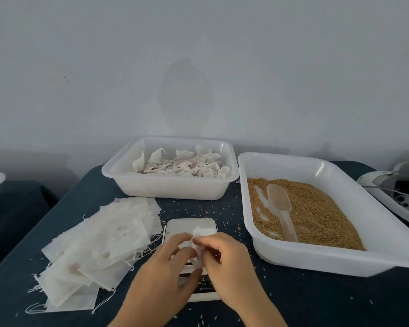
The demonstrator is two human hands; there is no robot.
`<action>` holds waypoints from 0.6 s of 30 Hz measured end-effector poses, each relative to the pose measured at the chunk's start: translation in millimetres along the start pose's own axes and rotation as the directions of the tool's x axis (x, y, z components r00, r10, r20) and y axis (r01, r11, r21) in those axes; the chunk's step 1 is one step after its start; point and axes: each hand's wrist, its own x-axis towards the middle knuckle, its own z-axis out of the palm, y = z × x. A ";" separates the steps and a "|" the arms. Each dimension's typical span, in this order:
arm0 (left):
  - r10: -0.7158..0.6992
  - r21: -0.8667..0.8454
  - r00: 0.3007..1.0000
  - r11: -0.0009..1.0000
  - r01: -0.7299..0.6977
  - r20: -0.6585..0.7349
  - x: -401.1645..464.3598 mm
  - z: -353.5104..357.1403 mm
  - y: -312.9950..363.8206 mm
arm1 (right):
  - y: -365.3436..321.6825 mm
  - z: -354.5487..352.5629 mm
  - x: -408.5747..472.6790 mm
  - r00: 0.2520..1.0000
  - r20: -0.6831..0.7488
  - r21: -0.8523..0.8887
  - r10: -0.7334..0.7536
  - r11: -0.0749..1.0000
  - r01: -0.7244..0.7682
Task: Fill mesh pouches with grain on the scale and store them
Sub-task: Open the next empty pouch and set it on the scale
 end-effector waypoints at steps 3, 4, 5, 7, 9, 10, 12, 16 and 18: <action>0.110 0.066 0.992 0.991 -0.114 0.053 10.0 -10.2 -11.1 | -1.1 -6.1 4.1 0.994 0.060 0.050 0.091 0.994 -0.094; 0.146 0.065 0.987 0.987 -0.150 0.064 13.4 -12.9 -14.7 | -1.8 -8.7 6.3 0.992 0.076 0.050 0.103 0.993 -0.107; 0.175 0.072 0.982 0.981 -0.180 0.073 16.5 -15.0 -18.1 | -3.2 -11.0 8.6 0.990 0.088 0.044 0.112 0.992 -0.116; 0.243 0.090 0.967 0.964 -0.250 0.081 22.3 -17.5 -24.6 | -6.2 -14.8 13.8 0.986 0.106 0.040 0.125 0.991 -0.130; 0.303 0.097 0.949 0.945 -0.311 0.090 28.5 -19.5 -27.4 | -7.6 -17.9 19.4 0.990 0.100 -0.015 0.102 0.995 -0.101; 0.330 0.102 0.940 0.936 -0.338 0.085 31.4 -20.1 -27.8 | -8.0 -19.6 22.0 0.991 0.107 -0.058 0.082 0.995 -0.076; 0.369 0.126 0.926 0.918 -0.376 0.076 35.1 -19.8 -28.7 | -9.9 -23.9 25.9 0.983 0.168 -0.101 0.072 0.993 -0.056; 0.374 0.161 0.925 0.911 -0.380 0.070 39.1 -19.0 -27.3 | -13.1 -27.4 32.4 0.957 0.283 -0.172 0.061 0.985 -0.012; 0.326 0.149 0.944 0.932 -0.331 0.057 39.2 -18.5 -25.6 | -13.6 -26.1 35.5 0.959 0.280 -0.199 0.042 0.980 0.015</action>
